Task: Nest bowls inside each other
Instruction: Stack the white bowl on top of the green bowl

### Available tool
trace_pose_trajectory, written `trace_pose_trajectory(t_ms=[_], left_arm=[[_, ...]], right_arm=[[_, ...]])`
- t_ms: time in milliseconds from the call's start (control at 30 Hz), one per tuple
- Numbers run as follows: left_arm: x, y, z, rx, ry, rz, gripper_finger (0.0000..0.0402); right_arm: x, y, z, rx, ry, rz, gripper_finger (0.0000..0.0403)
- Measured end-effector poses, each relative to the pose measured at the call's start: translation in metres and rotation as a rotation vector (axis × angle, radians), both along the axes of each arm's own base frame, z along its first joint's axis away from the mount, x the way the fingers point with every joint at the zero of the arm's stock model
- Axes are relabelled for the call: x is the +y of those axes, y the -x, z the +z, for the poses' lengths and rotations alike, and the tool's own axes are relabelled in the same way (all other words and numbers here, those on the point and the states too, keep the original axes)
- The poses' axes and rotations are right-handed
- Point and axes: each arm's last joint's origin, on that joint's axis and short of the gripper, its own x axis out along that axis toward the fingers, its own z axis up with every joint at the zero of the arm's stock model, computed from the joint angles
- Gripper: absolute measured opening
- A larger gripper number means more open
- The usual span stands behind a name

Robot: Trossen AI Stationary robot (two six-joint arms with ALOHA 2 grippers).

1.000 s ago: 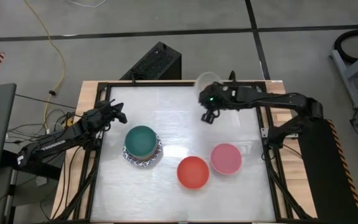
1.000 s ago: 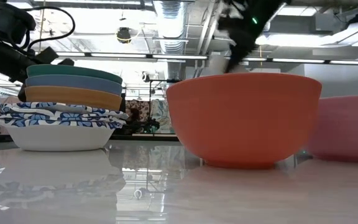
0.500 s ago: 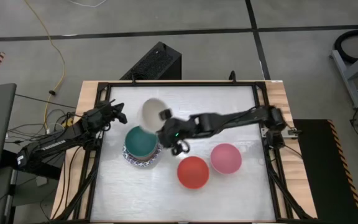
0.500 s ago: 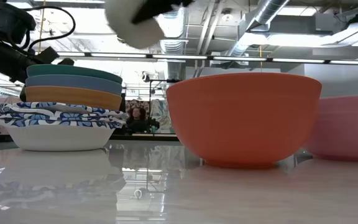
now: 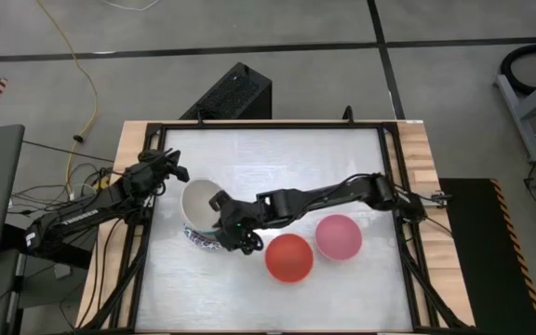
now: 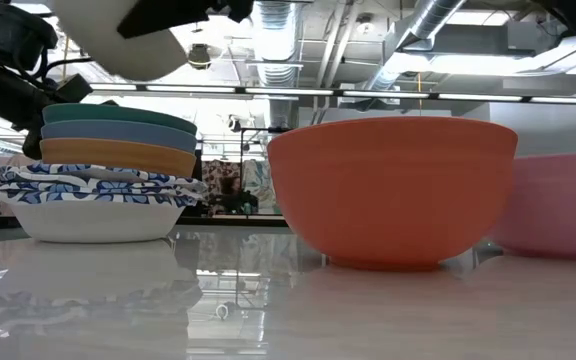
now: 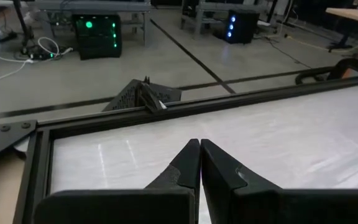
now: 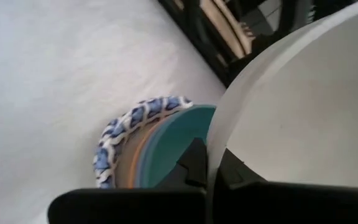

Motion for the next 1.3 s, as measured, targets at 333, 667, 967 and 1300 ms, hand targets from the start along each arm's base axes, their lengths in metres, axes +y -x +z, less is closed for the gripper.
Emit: trace_pose_trajectory(t_ms=[333,667,967,1300], left_arm=[[0.000,0.000,0.000,0.006,-0.003,0.003,0.0000],[0.000,0.000,0.000,0.005,-0.004,0.019,0.0000],[0.000,0.000,0.000,0.001,0.001,-0.002,0.0000],[0.000,0.000,0.000,-0.001,0.003,-0.011,0.0000]], right_arm=[[-0.020,0.002,-0.011,0.120,-0.068,0.006,0.0009],[-0.032,0.001,-0.012,0.138,-0.113,0.029,0.0008],[-0.032,0.001,-0.024,0.208,-0.101,0.058,0.0008],[-0.034,-0.002,-0.031,0.217,-0.093,0.081,0.0008]])
